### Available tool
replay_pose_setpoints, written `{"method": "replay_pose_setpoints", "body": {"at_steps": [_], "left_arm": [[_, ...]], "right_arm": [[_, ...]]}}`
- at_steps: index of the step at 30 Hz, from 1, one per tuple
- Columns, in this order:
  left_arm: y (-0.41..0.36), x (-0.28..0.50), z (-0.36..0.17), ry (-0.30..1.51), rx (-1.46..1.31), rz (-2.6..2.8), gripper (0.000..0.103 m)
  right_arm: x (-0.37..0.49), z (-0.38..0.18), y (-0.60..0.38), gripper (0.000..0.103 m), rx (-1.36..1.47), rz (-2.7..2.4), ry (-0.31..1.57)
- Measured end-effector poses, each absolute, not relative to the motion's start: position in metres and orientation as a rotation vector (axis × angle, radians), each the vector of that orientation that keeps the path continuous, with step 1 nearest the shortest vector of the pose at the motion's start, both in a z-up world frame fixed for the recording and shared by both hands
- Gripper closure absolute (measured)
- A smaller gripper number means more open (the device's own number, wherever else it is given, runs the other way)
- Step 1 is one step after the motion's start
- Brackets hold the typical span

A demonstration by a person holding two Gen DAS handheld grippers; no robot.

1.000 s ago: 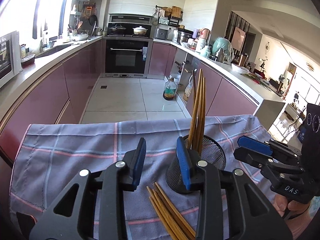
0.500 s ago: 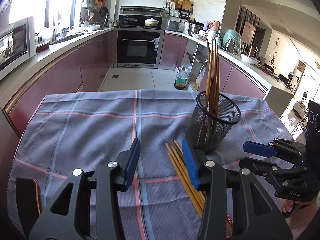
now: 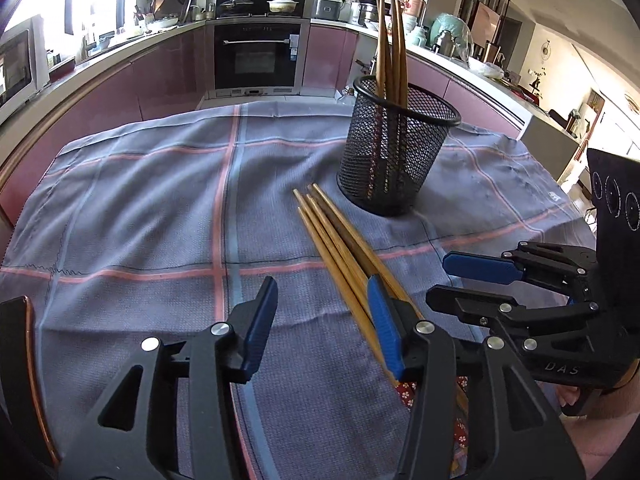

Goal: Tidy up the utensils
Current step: 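Withdraw both open tools from the cup back toward the remaining chopsticks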

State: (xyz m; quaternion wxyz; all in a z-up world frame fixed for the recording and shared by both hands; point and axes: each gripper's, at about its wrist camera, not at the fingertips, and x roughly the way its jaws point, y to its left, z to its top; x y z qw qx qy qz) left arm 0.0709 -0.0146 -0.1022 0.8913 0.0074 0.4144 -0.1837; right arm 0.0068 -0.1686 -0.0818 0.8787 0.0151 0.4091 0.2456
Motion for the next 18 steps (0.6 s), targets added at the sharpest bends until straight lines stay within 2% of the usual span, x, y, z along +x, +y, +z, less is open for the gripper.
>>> {"method": "replay_pose_setpoints", "body": {"at_steps": [18], "left_arm": [[-0.018,0.066,-0.119,0.905,0.028,-0.384,0.054]], "right_arm": [[0.004,-0.085,-0.159,0.070,0.019,0.519,0.870]]}}
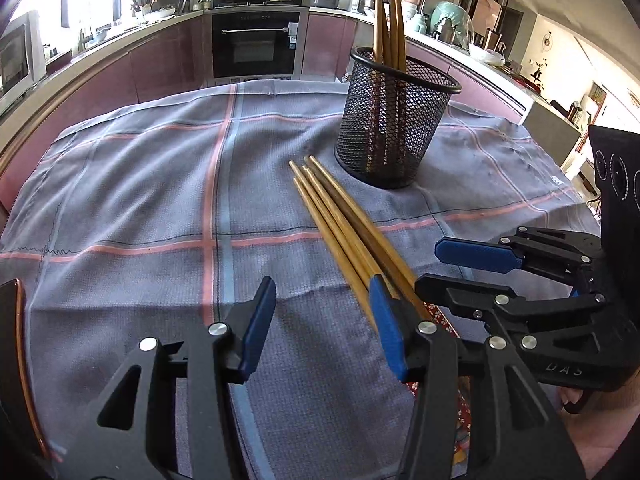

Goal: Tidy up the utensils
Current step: 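Withdraw both open tools from the cup back toward the remaining chopsticks, then lower both tools and close each on one chopstick from the pile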

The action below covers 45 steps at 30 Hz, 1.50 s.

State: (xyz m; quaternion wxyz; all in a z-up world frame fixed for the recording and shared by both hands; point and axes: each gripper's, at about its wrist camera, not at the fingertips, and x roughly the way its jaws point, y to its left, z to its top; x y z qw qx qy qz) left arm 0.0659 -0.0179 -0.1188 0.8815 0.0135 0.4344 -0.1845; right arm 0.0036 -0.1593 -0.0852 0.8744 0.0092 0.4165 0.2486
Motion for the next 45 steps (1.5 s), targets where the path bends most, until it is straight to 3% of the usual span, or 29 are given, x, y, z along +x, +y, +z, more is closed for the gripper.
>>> {"method": "replay_pose_setpoints", "body": {"at_steps": [14,27,45], "left_arm": [[-0.025,0.068,-0.124,0.914,0.085,-0.387,0.052],[-0.020,0.070,-0.127,0.924,0.091,-0.382,0.061],[-0.019,0.072,-0.128,0.921,0.073,-0.379,0.061]], "right_arm": [[0.010,-0.091,-0.159,0.071,-0.003,0.484,0.891],[0.012,-0.091,-0.157,0.071,-0.036,0.470,0.897],[0.020,-0.091,-0.151,0.073,-0.054,0.455,0.896]]}}
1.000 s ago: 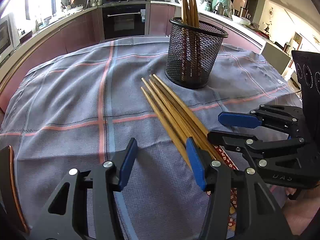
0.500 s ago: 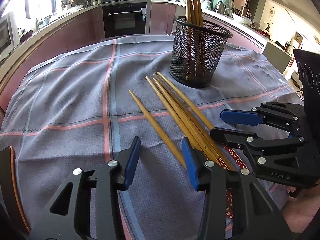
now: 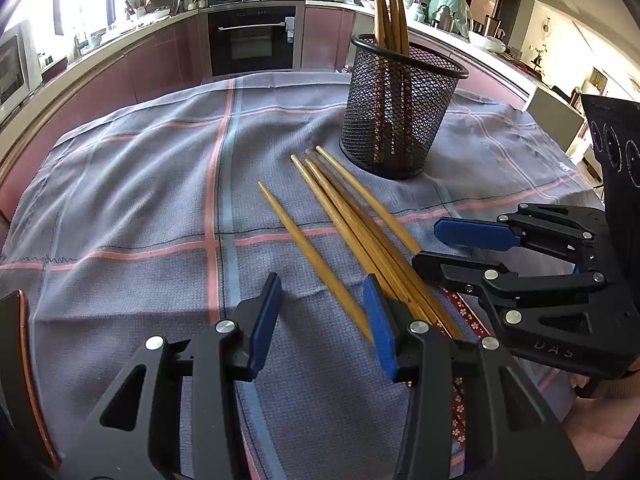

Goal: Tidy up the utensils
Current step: 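Lower both tools and close each on one chopstick from the pile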

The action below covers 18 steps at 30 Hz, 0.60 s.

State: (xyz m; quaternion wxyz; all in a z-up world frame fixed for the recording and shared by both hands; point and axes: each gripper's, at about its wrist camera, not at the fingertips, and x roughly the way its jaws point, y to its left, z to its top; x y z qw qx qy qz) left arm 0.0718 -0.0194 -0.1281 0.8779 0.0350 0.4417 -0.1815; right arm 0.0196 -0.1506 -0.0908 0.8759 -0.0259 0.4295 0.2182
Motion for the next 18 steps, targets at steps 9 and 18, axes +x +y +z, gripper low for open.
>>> {"method": "replay_pose_setpoints", "body": {"at_steps": [9,18], "left_arm": [[-0.017,0.075,-0.128,0.924,0.077,-0.384,0.065],[-0.018,0.083,-0.129,0.928,0.093,-0.374,0.072]], "right_arm": [[0.024,-0.091,-0.147,0.076,-0.069,0.437,0.899],[0.039,-0.091,-0.134,0.078,-0.117,0.429,0.896]]}}
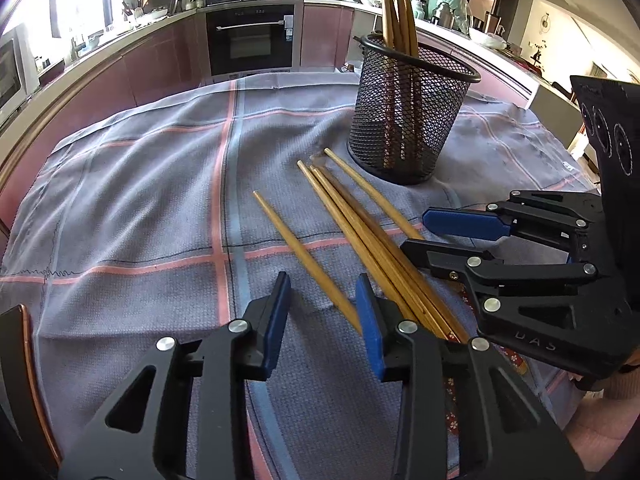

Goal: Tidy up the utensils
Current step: 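Lower both tools and close each on one chopstick from the pile, then lift the left tool's chopstick upright over the cup while the right tool lifts its own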

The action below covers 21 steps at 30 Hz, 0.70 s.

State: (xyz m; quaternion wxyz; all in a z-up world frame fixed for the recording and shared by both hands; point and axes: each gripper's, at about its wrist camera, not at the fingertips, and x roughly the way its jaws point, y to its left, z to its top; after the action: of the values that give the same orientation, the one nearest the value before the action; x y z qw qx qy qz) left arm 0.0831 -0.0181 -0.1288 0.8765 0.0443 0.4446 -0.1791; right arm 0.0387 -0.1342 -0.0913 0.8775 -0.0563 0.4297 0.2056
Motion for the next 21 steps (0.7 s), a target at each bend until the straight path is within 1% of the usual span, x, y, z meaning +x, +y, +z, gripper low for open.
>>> {"method": "replay_pose_setpoints", "body": {"at_steps": [1,3,4,6,11,17,21], "left_arm": [[-0.018,0.084,-0.129,0.928,0.096,-0.368,0.074],[-0.017,0.085,-0.129,0.928,0.094,-0.364,0.077],[-0.016,0.086,-0.129,0.929,0.091,-0.363,0.080],[-0.015,0.088,-0.129,0.931,0.081,-0.360,0.083],[-0.012,0.089,-0.129,0.936,0.056,-0.347,0.087],[-0.006,0.092,-0.129,0.944,0.020,-0.327,0.094],[-0.003,0.091,-0.129,0.946,0.004,-0.325,0.095]], "right_arm": [[0.041,-0.091,-0.133,0.080,-0.118,0.427,0.897],[0.044,-0.091,-0.133,0.087,-0.115,0.427,0.898],[0.045,-0.091,-0.135,0.088,-0.110,0.427,0.899],[0.045,-0.091,-0.136,0.094,-0.097,0.427,0.900],[0.046,-0.092,-0.142,0.098,-0.062,0.429,0.904],[0.043,-0.087,-0.147,0.098,-0.033,0.436,0.893],[0.038,-0.078,-0.154,0.098,-0.004,0.465,0.870]]}}
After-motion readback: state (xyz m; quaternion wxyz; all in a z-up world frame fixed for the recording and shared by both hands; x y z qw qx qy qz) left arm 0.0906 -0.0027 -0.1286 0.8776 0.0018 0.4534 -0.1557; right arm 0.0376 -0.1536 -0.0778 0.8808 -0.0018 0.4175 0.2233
